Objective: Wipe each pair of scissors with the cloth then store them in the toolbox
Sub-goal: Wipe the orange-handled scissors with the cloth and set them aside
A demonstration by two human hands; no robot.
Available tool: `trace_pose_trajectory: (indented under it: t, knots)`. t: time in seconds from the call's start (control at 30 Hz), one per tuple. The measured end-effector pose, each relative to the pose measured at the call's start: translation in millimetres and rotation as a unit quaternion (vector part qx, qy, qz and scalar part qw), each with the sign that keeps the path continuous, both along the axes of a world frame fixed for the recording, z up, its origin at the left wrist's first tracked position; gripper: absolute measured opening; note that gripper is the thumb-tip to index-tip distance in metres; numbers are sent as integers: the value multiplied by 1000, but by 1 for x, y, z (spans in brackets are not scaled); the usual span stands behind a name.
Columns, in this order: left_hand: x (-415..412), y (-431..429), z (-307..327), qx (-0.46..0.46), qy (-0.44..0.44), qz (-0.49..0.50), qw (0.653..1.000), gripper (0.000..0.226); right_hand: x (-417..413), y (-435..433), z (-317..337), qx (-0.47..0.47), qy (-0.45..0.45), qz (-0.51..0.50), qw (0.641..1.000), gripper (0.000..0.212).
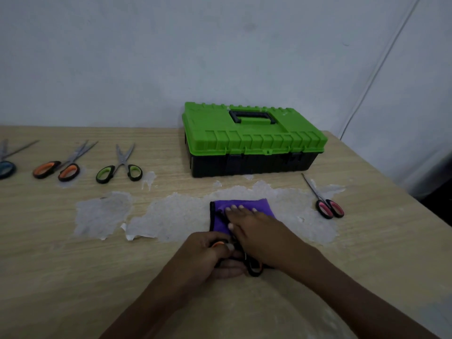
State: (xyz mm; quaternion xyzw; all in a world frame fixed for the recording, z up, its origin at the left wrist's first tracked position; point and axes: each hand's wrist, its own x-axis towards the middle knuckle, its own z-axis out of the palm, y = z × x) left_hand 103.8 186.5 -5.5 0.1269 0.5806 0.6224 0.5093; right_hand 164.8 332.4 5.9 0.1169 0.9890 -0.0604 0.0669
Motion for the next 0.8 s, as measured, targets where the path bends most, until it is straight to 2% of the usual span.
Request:
trace_pose_trajectory:
  t: [0.1, 0.2, 0.3, 0.43, 0.5, 0.6, 0.67, 0.73, 0.8]
  knots:
    - [-1, -1, 0, -6, -10, 15, 1000, 19, -15, 8, 1, 19, -16, 2, 1000, 49]
    - [-1, -1, -1, 2, -7, 10, 1000, 18, 14, 0, 7, 6, -59, 42, 997, 50]
    - [0, 0, -1, -4, -1, 5, 1000, 19, 34, -2, 10, -17, -58, 40, 997, 50]
    - [-1, -1, 0, -10, -2, 6, 1000, 18, 13, 13, 4, 27, -19, 20, 999, 52]
    - [-1, -2, 1, -8, -5, 10, 1000, 18, 7, 20, 5, 21, 14, -31, 999, 47]
    - [-3, -3, 1, -10, -20, 14, 1000, 16, 19, 24, 16, -43, 145, -100, 983, 24]
    - [-4, -2, 2, -14, -26, 6, 1000, 17, 35, 11, 22, -93, 172, -64, 979, 22]
    - [-5, -1, 2, -15, -16, -14, 1000, 19, 48, -9, 16, -106, 130, 27, 985, 31]
    - [-6, -1, 1, -16, -15, -20, 1000, 20, 47, -7, 8, -77, 100, 33, 991, 42]
